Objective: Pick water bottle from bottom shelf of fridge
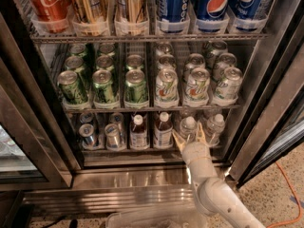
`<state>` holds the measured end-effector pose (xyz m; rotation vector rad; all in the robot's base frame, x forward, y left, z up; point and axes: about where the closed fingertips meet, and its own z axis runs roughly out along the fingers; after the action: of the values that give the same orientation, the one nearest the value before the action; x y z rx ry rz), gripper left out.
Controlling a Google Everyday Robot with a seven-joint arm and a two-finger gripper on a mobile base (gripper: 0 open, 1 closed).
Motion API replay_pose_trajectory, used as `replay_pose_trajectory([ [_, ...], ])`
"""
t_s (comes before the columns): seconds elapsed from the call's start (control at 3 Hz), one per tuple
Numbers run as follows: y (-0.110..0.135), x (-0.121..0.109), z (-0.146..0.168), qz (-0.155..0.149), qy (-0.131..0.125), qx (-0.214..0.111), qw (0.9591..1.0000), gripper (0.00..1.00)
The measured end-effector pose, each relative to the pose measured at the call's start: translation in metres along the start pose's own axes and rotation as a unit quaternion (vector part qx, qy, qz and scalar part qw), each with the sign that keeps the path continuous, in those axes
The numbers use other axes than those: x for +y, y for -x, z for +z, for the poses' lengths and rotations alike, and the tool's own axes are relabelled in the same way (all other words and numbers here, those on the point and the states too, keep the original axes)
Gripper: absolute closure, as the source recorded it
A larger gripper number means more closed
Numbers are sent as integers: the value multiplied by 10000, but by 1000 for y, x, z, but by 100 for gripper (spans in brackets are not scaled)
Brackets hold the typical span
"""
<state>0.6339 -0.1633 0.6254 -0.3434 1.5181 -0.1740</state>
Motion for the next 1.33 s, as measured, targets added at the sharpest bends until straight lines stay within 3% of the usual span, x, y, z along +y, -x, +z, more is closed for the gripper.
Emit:
replay_pose_trajectory([
  [0.33, 0, 1, 3, 26, 8, -15, 10000, 47],
  [1.0, 0, 1, 3, 26, 8, -15, 10000, 93],
  [1.33, 0, 1, 3, 26, 9, -17, 10000, 100],
])
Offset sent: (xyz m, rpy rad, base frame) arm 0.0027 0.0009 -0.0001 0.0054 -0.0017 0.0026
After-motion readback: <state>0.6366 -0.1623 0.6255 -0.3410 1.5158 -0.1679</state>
